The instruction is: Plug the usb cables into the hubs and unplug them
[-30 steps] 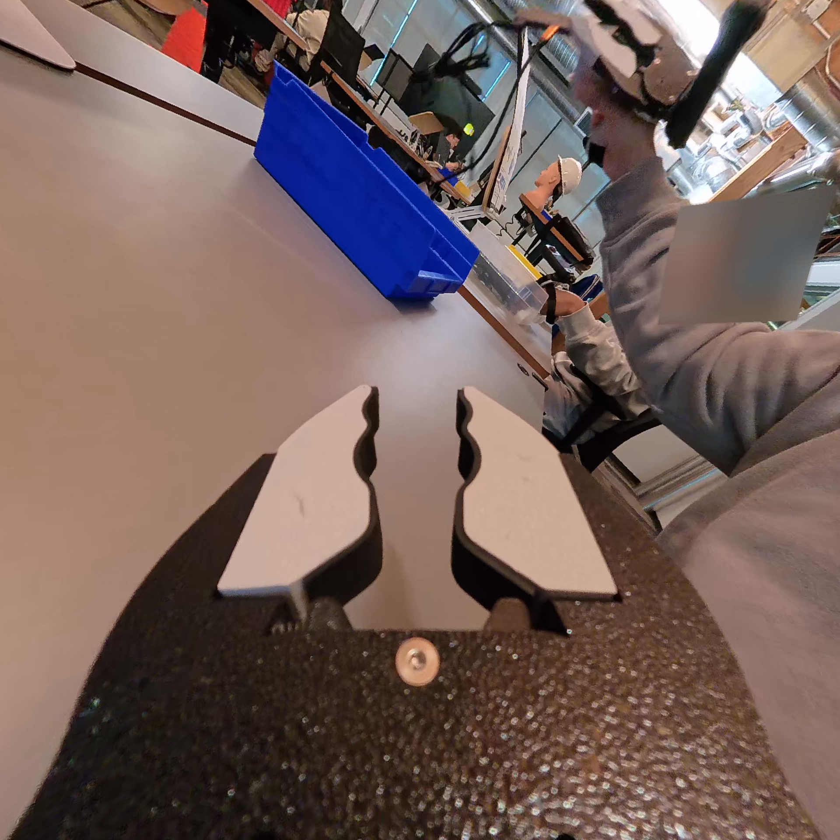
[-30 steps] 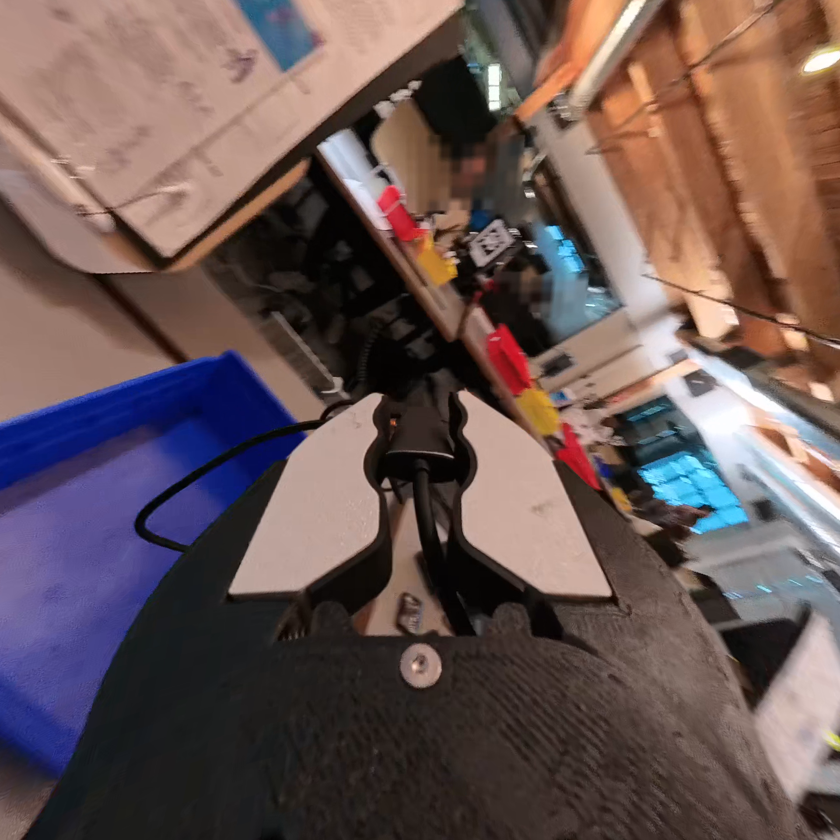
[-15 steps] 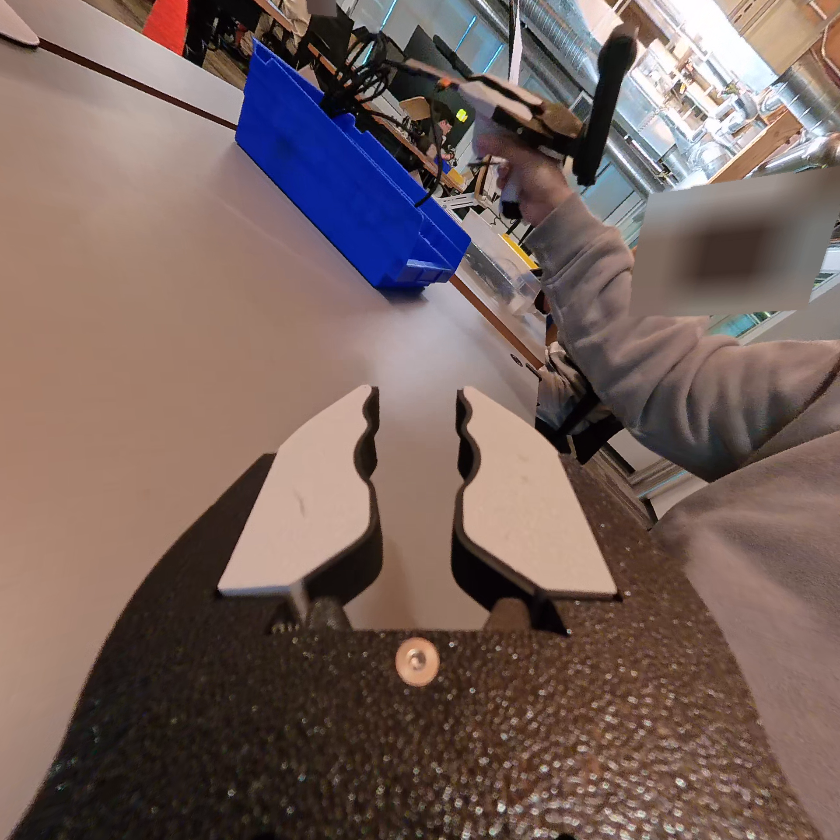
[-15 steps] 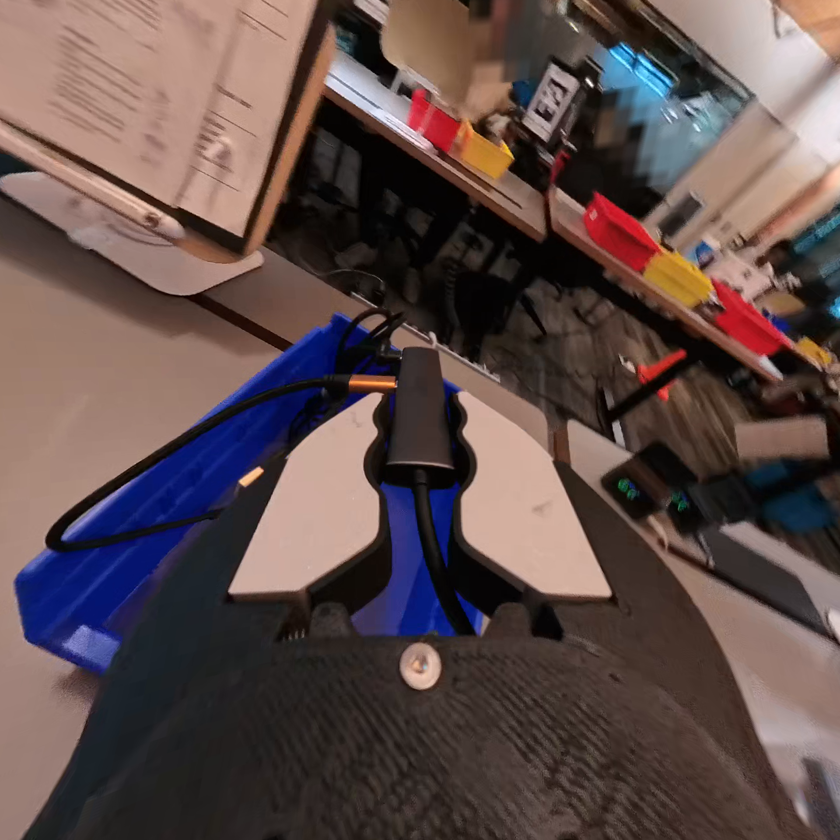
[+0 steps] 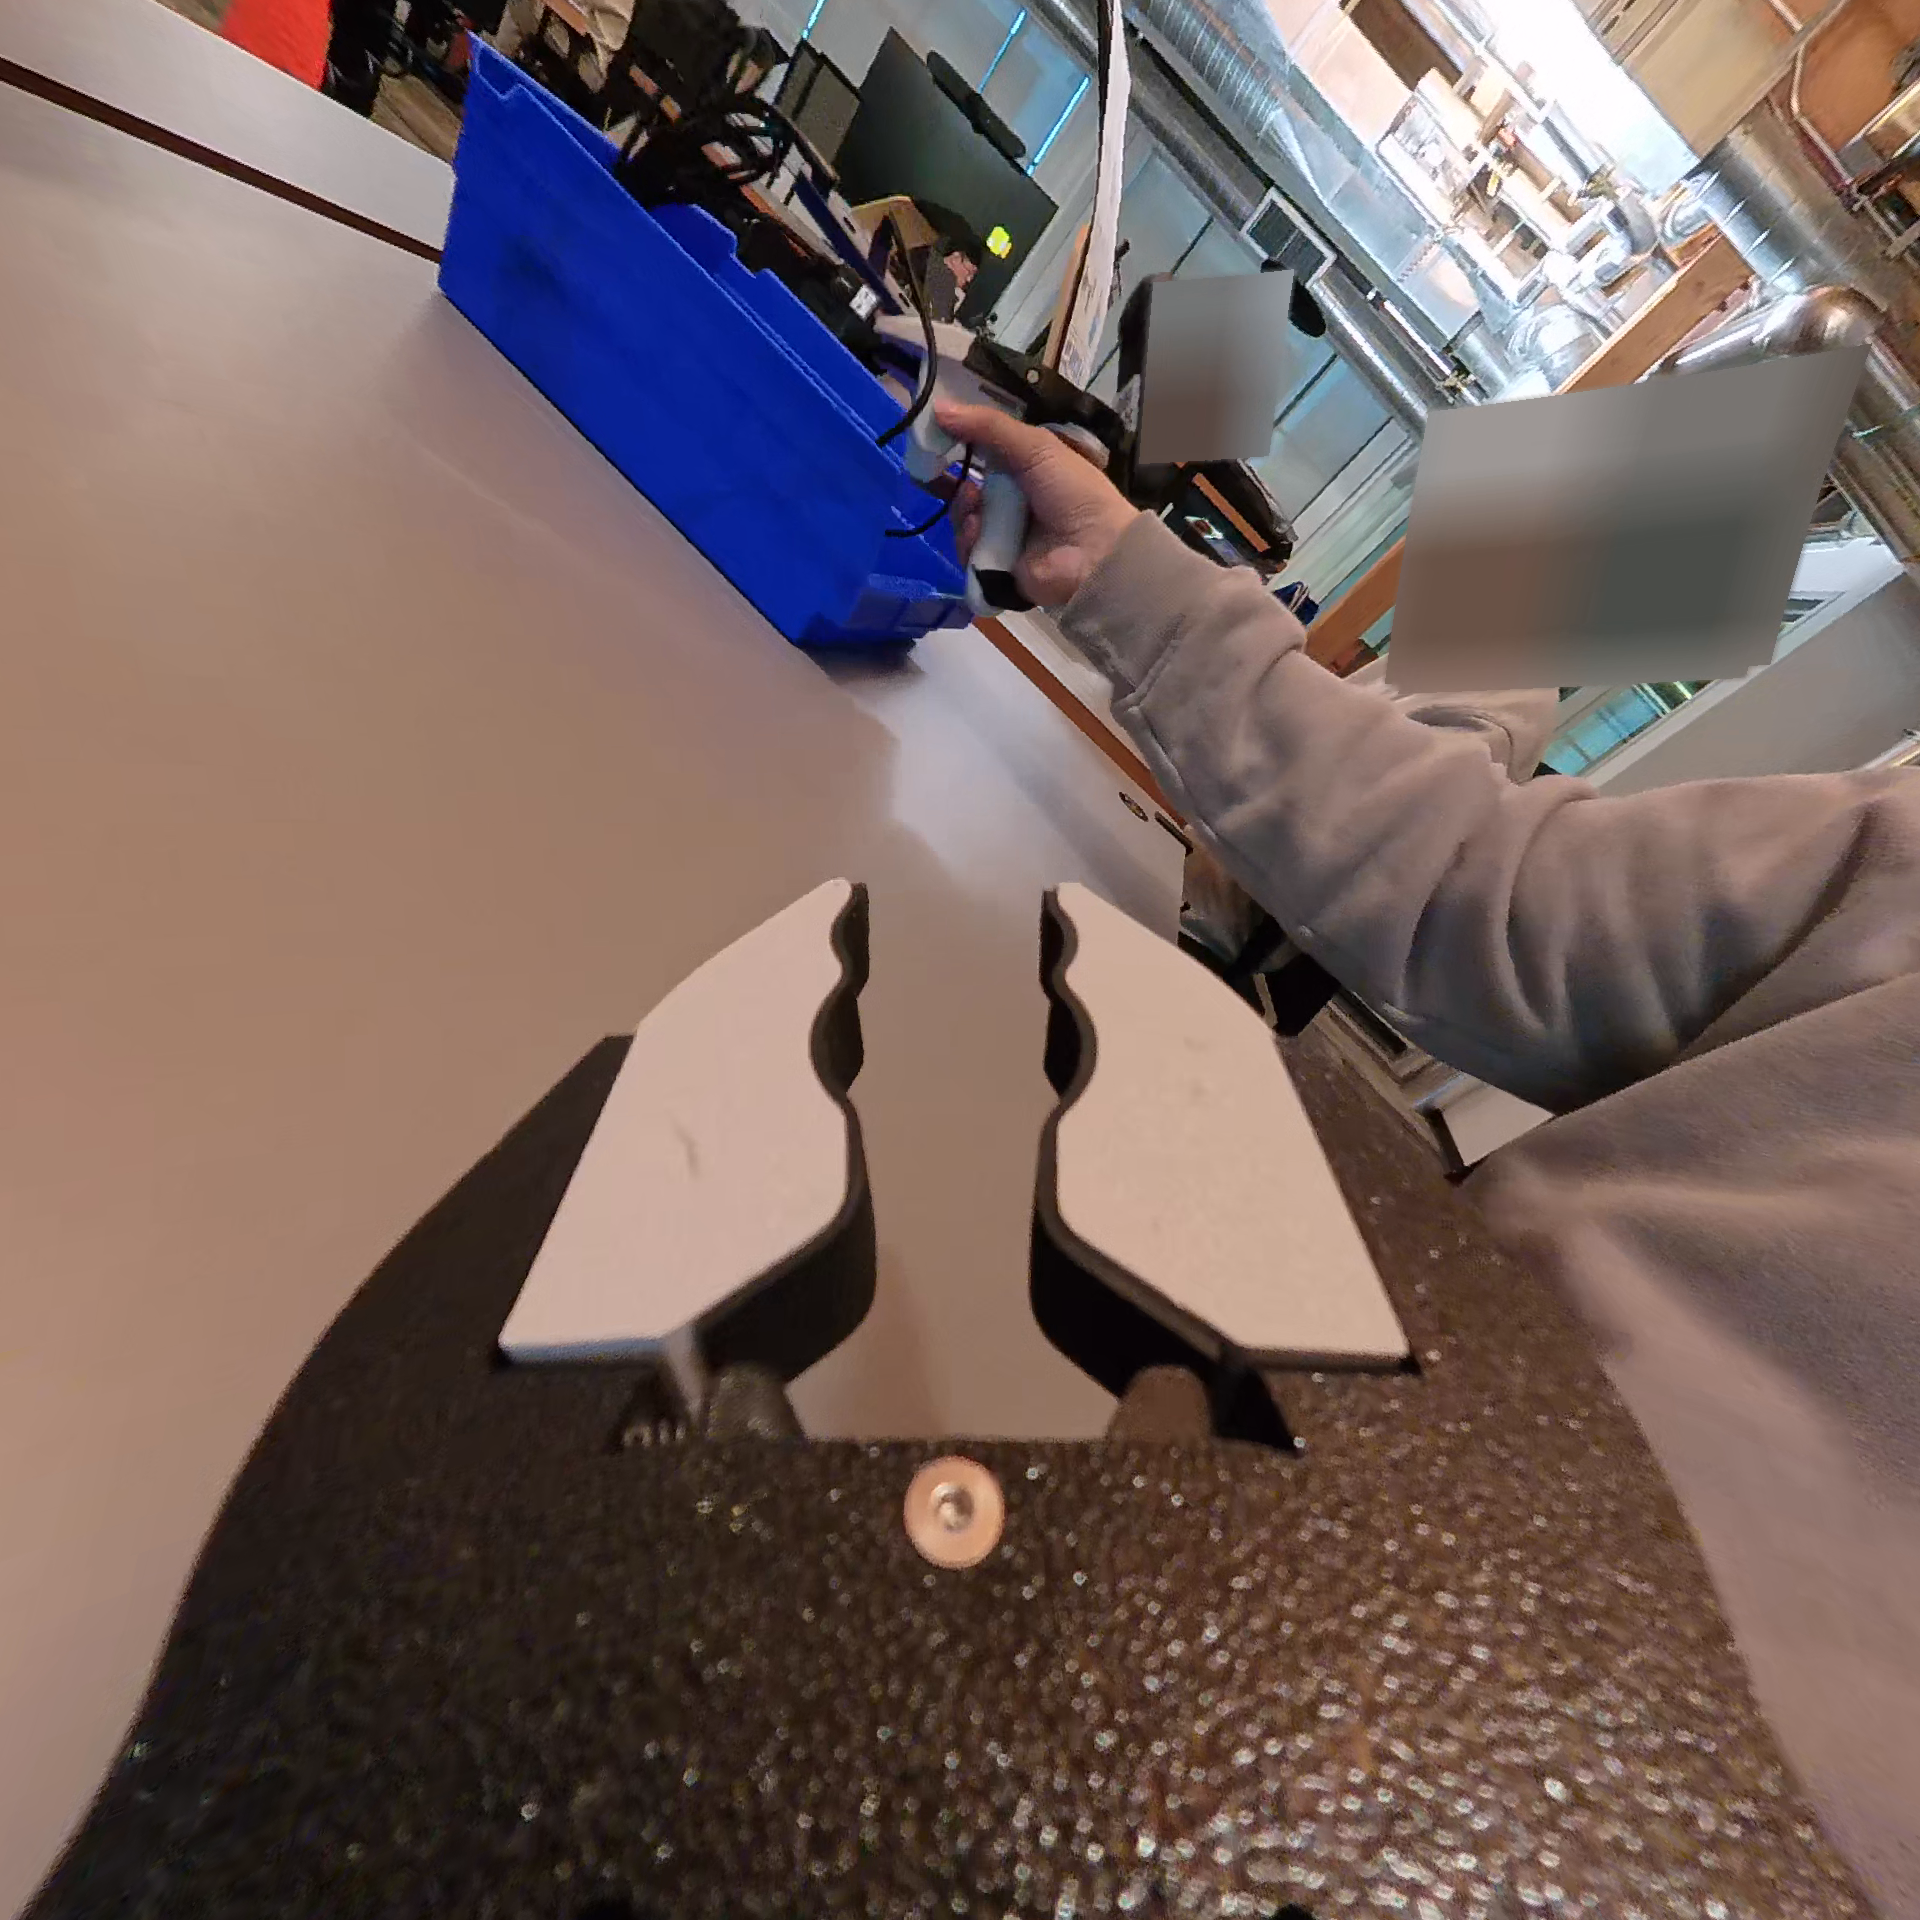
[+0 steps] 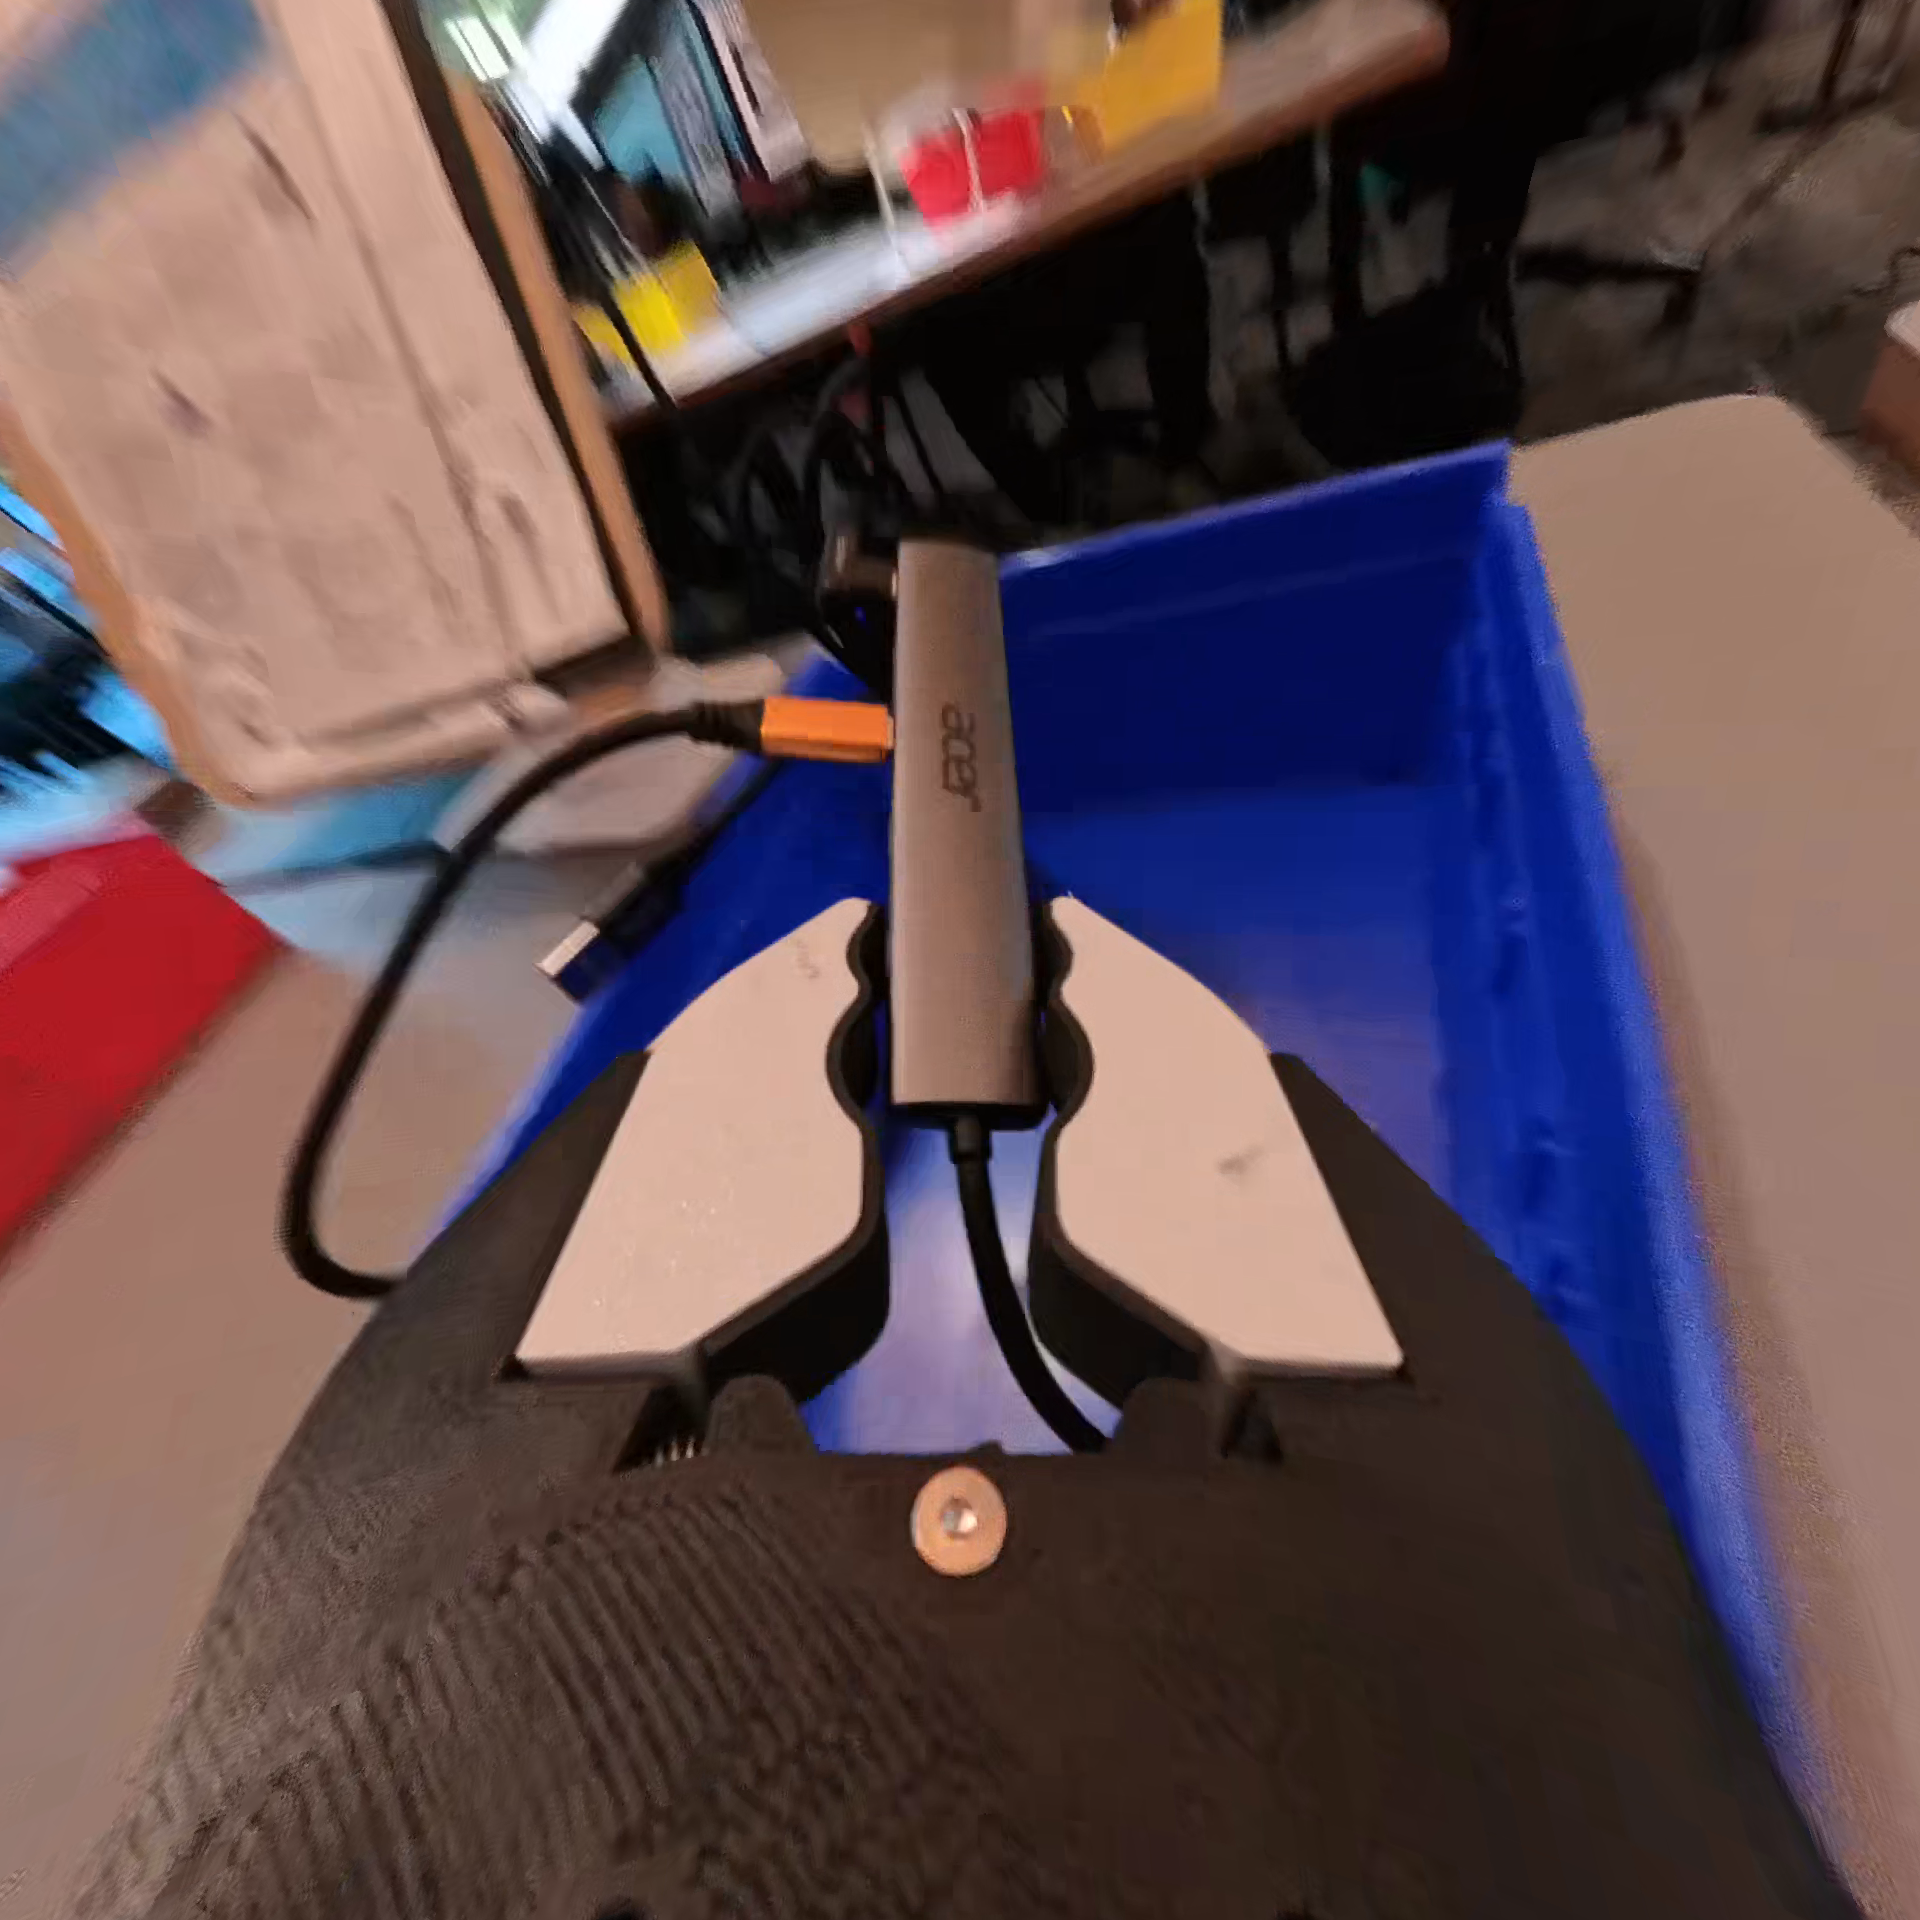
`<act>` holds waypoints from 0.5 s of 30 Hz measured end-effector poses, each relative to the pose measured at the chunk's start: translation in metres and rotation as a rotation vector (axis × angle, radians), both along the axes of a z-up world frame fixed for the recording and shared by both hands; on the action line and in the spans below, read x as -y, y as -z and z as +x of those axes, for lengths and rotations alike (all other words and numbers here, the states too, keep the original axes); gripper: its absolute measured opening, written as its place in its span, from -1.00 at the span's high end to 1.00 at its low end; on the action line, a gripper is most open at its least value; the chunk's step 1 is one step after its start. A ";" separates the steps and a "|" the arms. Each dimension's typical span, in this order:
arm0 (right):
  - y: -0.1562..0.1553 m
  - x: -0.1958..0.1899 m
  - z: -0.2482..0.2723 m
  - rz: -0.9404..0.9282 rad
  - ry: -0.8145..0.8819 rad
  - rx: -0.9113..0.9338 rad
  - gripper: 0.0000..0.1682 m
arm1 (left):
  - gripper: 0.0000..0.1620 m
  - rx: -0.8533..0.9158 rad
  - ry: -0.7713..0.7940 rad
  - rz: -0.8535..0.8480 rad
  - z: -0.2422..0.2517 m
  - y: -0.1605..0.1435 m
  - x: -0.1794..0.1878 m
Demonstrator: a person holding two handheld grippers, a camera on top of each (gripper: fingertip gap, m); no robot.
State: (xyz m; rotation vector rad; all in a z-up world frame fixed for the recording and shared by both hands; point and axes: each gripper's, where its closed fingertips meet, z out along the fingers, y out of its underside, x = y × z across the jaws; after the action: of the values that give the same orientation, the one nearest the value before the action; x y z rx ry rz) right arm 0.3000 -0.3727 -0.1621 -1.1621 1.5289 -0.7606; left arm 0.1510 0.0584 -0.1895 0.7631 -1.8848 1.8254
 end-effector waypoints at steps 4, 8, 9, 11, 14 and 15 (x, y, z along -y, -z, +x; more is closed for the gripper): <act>0.001 0.030 -0.030 -0.382 0.057 -0.232 0.28 | 0.62 0.010 -0.003 -0.001 -0.001 -0.002 -0.002; -0.025 0.036 -0.051 -0.600 0.079 -0.251 0.17 | 0.62 0.002 -0.007 -0.015 0.001 -0.004 -0.003; -0.031 0.036 -0.057 -0.626 0.101 -0.243 0.17 | 0.62 0.004 -0.006 -0.013 0.001 -0.004 -0.003; -0.044 0.019 -0.064 -0.636 0.107 -0.172 0.16 | 0.61 0.021 -0.008 -0.005 0.000 -0.007 -0.004; -0.044 -0.047 -0.068 -0.555 -0.010 -0.008 0.18 | 0.60 0.069 -0.037 0.030 0.004 -0.012 -0.011; -0.039 -0.075 -0.069 -0.530 -0.065 0.037 0.16 | 0.58 0.088 -0.056 0.045 0.007 -0.015 -0.016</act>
State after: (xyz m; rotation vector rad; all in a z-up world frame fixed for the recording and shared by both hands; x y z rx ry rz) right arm 0.2312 -0.2976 -0.1233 -1.5636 1.2844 -1.1788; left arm 0.1580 0.0739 -0.1744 0.7695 -1.9853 1.8844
